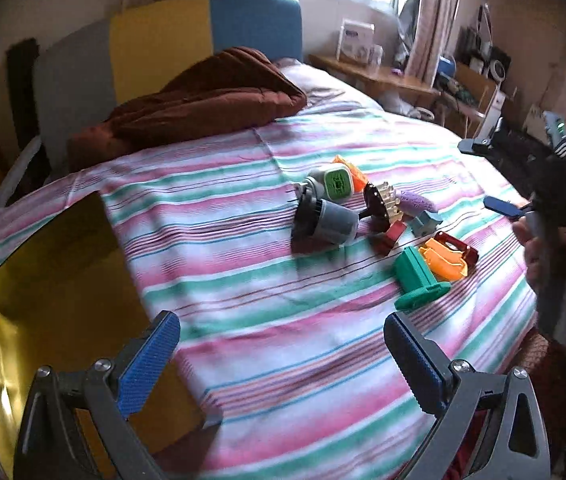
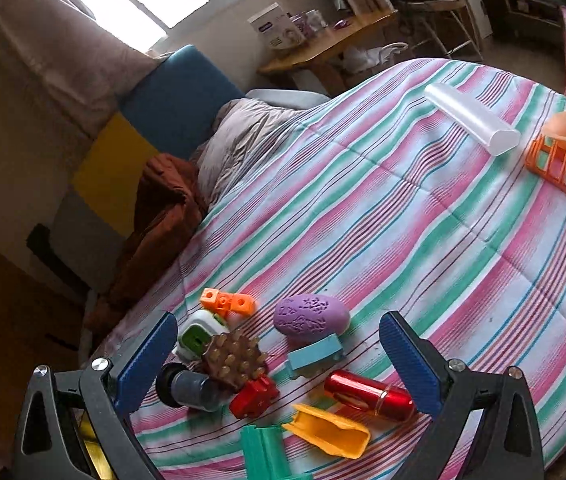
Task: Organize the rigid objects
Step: 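Reach the left tool to the dark grey cup and grasp it, then carry the grey cup to the gold tray with the left tool while the right tool grasps the teal piece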
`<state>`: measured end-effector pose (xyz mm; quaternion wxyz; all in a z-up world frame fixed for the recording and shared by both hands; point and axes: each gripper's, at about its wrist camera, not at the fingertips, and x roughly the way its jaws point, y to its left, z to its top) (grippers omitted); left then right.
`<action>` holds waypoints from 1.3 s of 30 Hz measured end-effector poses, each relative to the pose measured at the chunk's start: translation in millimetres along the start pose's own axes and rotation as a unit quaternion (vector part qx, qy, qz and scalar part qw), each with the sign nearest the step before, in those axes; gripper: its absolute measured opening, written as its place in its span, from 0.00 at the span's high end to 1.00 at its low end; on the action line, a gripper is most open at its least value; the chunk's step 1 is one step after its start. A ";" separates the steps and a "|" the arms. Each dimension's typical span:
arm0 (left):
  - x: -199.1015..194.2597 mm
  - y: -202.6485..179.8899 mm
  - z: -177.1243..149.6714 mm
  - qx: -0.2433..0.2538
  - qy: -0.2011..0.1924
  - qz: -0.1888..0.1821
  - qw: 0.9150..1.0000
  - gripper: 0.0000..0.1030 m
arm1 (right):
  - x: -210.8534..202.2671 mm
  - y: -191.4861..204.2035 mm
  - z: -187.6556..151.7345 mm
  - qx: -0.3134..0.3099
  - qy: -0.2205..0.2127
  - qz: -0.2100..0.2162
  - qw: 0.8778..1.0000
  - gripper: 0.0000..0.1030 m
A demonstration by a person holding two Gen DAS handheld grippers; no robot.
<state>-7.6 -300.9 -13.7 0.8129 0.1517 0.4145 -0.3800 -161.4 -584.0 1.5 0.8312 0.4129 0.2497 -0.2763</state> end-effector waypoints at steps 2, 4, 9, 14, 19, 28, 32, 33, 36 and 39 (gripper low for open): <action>13.9 -4.7 6.8 0.001 0.009 0.006 1.000 0.00 | 1.9 -0.3 -0.9 0.001 0.006 0.002 1.000 0.00; 25.7 -8.8 13.2 0.002 0.009 0.011 1.000 0.00 | 3.0 1.1 -1.5 -0.002 0.011 0.007 1.000 0.00; 50.4 -22.2 30.0 0.032 0.007 0.022 0.999 0.00 | 6.8 6.1 -2.7 -0.014 0.019 0.007 1.000 0.00; 80.3 -37.8 46.9 0.072 0.018 0.028 0.997 0.00 | 11.0 8.8 -5.0 -0.025 0.033 0.008 0.999 0.00; 109.5 -48.5 62.6 0.097 0.022 0.041 0.994 0.00 | 12.6 10.4 -6.0 -0.031 0.037 0.005 0.999 0.00; 151.8 -52.3 78.8 0.098 0.041 0.012 0.994 0.15 | 14.3 14.2 -6.1 -0.044 0.039 -0.001 0.998 0.00; 155.9 -44.6 72.5 0.063 0.064 -0.039 0.995 0.37 | 14.9 17.1 -7.0 -0.057 0.038 -0.013 0.998 0.07; 152.9 -43.5 69.1 0.059 0.059 -0.037 0.996 0.37 | 14.6 17.6 -7.0 -0.059 0.036 -0.017 0.997 0.09; 140.1 -39.7 54.6 0.054 0.053 -0.028 0.997 0.37 | 15.7 17.9 -7.4 -0.064 0.039 -0.022 0.997 0.19; 121.9 -40.0 32.7 0.054 0.047 -0.027 0.997 0.37 | 18.9 19.4 -8.5 -0.070 0.050 -0.020 0.996 0.27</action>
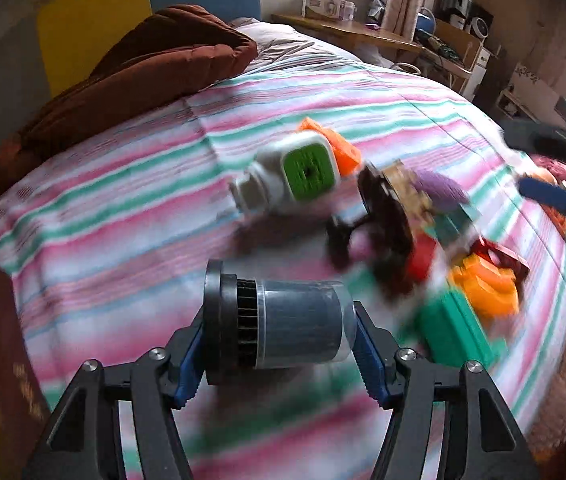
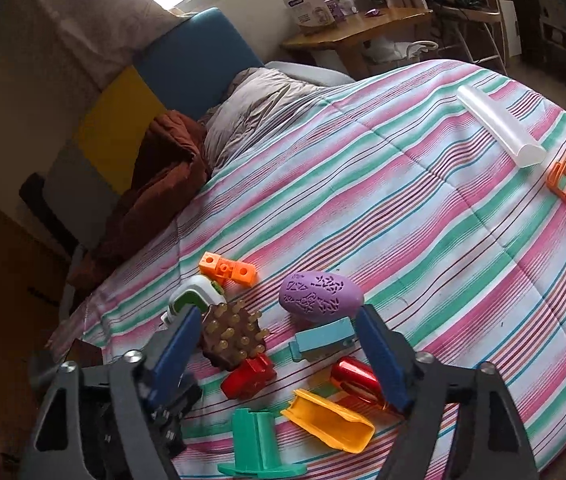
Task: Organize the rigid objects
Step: 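Carry the grey cup to the gold tray with the left tool while the right tool grasps the teal piece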
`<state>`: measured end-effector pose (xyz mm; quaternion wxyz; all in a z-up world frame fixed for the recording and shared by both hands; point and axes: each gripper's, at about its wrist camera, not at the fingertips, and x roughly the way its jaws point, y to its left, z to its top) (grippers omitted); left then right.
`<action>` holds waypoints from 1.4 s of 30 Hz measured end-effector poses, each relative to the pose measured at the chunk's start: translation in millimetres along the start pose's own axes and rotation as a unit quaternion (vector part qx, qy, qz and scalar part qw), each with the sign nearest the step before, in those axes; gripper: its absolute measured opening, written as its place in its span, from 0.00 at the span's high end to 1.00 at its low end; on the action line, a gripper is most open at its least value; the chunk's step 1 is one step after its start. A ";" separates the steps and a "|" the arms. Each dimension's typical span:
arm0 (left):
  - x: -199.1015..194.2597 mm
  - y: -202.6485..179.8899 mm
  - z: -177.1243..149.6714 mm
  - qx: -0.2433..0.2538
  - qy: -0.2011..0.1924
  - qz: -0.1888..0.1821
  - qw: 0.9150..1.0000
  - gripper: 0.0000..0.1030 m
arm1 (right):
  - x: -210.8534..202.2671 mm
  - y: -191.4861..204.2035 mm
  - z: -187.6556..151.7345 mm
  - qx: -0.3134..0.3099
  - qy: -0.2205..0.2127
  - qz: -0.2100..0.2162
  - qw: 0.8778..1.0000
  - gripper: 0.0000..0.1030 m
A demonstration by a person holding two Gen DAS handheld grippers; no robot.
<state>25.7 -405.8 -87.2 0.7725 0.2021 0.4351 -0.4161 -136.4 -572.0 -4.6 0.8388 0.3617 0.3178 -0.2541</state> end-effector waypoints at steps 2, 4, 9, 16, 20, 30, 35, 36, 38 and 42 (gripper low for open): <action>-7.8 -3.3 -15.9 0.011 -0.003 0.019 1.000 0.37 | 4.3 2.6 -1.7 -0.007 0.020 0.014 1.000 0.34; -18.0 -4.1 -30.3 0.009 -0.005 0.024 1.000 0.37 | 11.2 7.3 -4.8 -0.013 0.051 0.046 0.998 0.40; -31.5 -7.3 -50.3 0.007 -0.003 0.031 0.999 0.37 | 27.1 26.2 -16.9 -0.054 0.119 0.085 0.988 0.55; -45.0 -18.4 -65.1 0.027 -0.012 0.045 0.999 0.37 | 52.0 42.5 -41.0 -0.120 0.201 0.032 0.972 0.66; -58.5 -20.3 -70.4 0.027 -0.025 0.047 0.998 0.37 | 57.3 47.0 -50.2 -0.142 0.221 0.024 0.965 0.66; -106.6 -11.5 -77.9 -0.003 -0.060 0.034 0.998 0.37 | 80.3 54.2 -77.2 -0.203 0.249 -0.024 0.947 0.71; -136.3 9.6 -80.6 -0.032 -0.081 0.033 0.996 0.37 | 79.2 53.0 -81.7 -0.213 0.240 -0.025 0.947 0.71; -142.6 16.2 -82.1 -0.040 -0.084 0.035 0.995 0.37 | 78.2 55.1 -85.4 -0.228 0.234 -0.031 0.945 0.71; -152.2 32.9 -85.4 -0.058 -0.089 0.045 0.993 0.37 | 75.6 66.7 -92.7 -0.261 0.221 -0.045 0.939 0.70; -164.2 78.4 -93.0 -0.122 -0.083 0.053 0.988 0.37 | 74.7 72.7 -101.3 -0.283 0.209 -0.056 0.934 0.70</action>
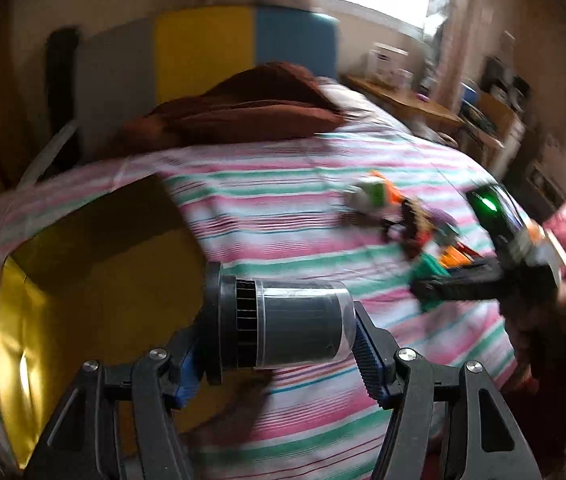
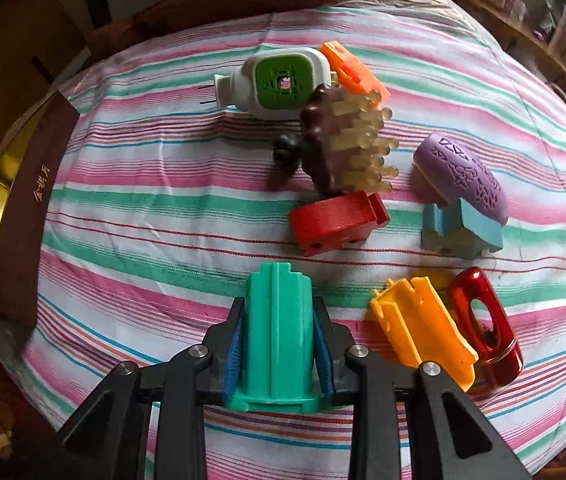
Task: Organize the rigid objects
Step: 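Carry the grey cup to the gold tray with the left tool while the right tool grasps the teal piece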
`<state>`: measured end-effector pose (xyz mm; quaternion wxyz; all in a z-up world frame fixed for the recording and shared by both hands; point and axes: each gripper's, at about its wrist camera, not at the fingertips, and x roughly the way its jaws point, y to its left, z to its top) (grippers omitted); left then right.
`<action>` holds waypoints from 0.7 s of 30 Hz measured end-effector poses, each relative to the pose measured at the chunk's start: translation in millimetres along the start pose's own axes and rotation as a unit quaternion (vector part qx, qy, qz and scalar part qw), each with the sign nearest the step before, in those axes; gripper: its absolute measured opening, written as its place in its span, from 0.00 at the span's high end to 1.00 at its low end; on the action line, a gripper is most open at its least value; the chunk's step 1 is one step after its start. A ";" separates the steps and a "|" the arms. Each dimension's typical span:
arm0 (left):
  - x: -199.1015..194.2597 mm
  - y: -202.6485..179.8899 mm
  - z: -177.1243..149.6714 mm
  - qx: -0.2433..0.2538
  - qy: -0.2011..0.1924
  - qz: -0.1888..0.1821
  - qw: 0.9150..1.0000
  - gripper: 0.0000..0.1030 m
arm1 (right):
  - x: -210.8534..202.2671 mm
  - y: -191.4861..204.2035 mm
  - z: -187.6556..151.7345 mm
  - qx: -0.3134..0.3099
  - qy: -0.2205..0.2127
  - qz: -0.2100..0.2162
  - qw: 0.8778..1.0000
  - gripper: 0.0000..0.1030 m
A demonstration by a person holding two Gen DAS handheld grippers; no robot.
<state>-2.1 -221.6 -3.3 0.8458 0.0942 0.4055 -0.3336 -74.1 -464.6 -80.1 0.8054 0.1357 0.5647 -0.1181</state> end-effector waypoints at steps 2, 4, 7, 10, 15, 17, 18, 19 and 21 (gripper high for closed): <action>-3.3 24.7 0.7 -0.029 0.001 0.010 1.000 0.37 | 0.1 2.2 -1.6 -0.002 -0.002 -0.002 1.000 0.70; -6.6 50.4 -0.5 -0.046 0.000 0.033 0.998 0.37 | 0.3 6.8 -3.5 -0.014 -0.006 -0.012 1.000 0.71; -8.6 90.5 -1.4 -0.071 0.003 0.066 0.995 0.37 | 3.2 13.5 -2.2 -0.022 -0.010 -0.018 1.000 0.71; -3.6 136.6 1.9 -0.104 0.013 0.094 0.990 0.37 | 5.3 15.8 -2.1 -0.026 -0.013 -0.021 0.999 0.71; 18.9 199.2 9.9 -0.153 0.044 0.131 0.979 0.37 | 4.3 17.6 -2.2 -0.028 -0.014 -0.022 0.999 0.71; 29.7 220.5 13.5 -0.172 0.053 0.144 0.973 0.37 | 3.5 17.3 -2.0 -0.031 -0.015 -0.023 0.999 0.71; 34.2 225.7 15.1 -0.175 0.055 0.150 0.971 0.37 | 3.1 17.1 -2.2 -0.032 -0.016 -0.024 0.999 0.71; 37.9 230.0 17.7 -0.176 0.058 0.157 0.970 0.37 | 3.9 17.0 -1.5 -0.034 -0.016 -0.025 0.999 0.71; 47.1 241.7 22.2 -0.174 0.059 0.173 0.968 0.37 | 4.0 17.6 -1.5 -0.037 -0.017 -0.026 0.999 0.71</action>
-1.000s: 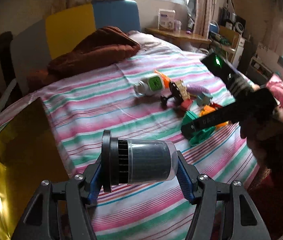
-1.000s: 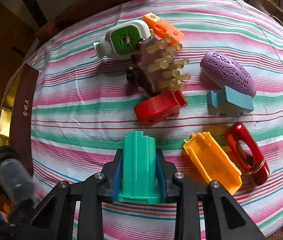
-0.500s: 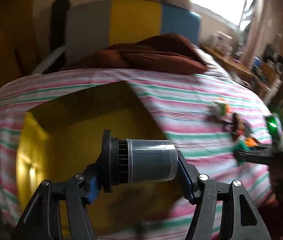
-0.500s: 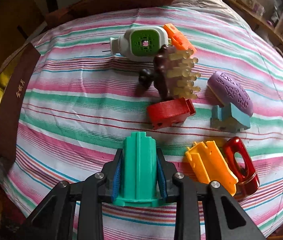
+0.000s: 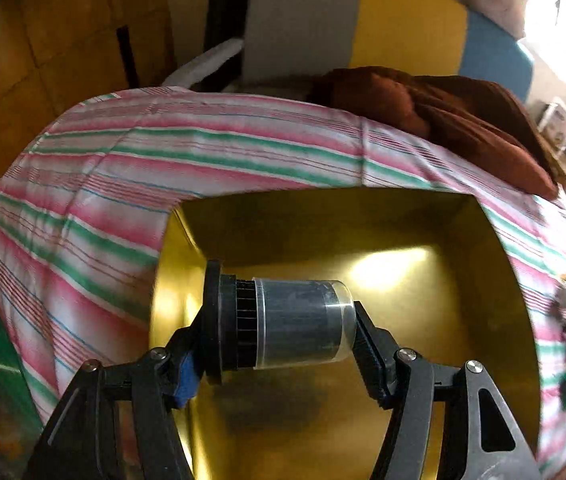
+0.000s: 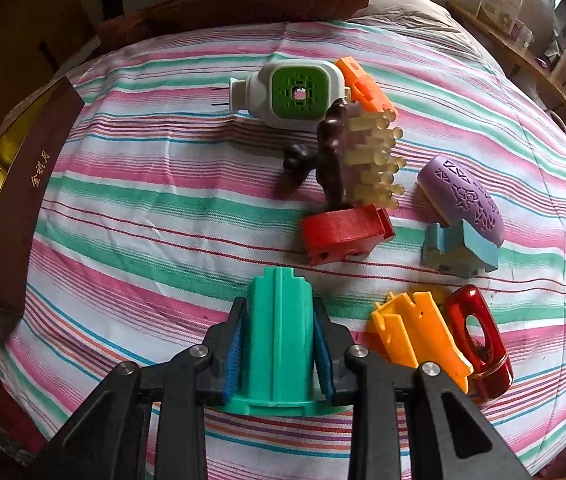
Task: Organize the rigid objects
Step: 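Carry the grey cup to the gold tray with the left tool while the right tool grasps the teal piece, then open the left tool to release the grey cup in the tray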
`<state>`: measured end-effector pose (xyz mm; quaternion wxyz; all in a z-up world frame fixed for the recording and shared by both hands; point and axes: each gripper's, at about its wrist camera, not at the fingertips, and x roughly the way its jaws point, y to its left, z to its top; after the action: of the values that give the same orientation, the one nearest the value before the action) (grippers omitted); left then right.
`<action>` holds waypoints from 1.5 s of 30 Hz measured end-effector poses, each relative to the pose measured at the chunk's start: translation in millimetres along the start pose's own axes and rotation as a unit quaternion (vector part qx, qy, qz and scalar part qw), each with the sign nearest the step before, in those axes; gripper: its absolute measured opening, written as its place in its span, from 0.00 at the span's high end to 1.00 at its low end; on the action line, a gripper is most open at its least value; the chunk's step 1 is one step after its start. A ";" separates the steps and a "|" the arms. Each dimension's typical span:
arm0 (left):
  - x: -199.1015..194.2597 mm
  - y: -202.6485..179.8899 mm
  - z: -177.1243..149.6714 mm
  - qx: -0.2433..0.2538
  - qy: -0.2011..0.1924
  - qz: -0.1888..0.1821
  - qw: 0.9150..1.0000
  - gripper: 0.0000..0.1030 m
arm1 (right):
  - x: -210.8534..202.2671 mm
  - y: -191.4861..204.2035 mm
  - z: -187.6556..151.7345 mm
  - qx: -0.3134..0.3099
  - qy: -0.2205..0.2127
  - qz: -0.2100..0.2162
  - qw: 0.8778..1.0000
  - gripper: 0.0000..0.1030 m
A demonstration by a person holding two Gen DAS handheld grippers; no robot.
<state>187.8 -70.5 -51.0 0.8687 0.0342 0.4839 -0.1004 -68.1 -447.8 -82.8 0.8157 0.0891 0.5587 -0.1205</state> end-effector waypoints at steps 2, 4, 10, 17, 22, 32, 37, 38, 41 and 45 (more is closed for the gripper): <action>10.2 6.1 8.9 -0.002 0.003 0.014 1.000 0.37 | -0.3 0.6 -0.5 -0.001 -0.001 0.000 1.000 0.71; 17.9 9.1 14.4 -0.007 0.005 0.018 1.000 0.37 | -0.5 1.2 -0.2 -0.001 -0.001 0.001 1.000 0.71; 36.3 13.4 29.3 -0.013 0.007 0.035 0.999 0.37 | 0.5 1.8 1.2 -0.003 -0.003 0.000 1.000 0.71; 51.8 17.3 35.5 -0.024 0.014 0.052 0.998 0.37 | 0.2 1.3 2.5 -0.003 -0.003 0.000 1.000 0.71; 55.4 18.5 36.3 -0.028 0.012 0.042 0.999 0.31 | 0.0 0.9 2.5 -0.001 -0.003 0.001 1.000 0.71; 11.1 16.3 26.8 -0.011 -0.028 0.021 0.999 0.26 | -0.4 2.5 2.4 -0.007 -0.006 -0.005 1.000 0.71; -29.8 21.0 -2.2 -0.001 -0.061 0.027 0.998 0.25 | -0.8 8.8 0.4 -0.018 -0.012 -0.014 1.000 0.71; -40.7 21.3 -13.7 0.003 -0.067 0.030 0.997 0.25 | -0.8 9.7 0.0 -0.020 -0.013 -0.017 1.000 0.71; -66.6 15.2 -42.9 0.026 -0.087 0.050 0.995 0.23 | -1.8 15.3 -2.1 -0.029 -0.016 -0.025 0.999 0.71; -95.8 4.5 -74.5 0.041 -0.116 0.057 0.991 0.15 | -2.0 20.9 -4.8 -0.034 -0.019 -0.032 0.999 0.71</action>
<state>77.5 -40.9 -9.4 0.9210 0.0855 0.3728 -0.0737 -66.8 -426.3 -82.5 0.8243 0.0410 0.5496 -0.1293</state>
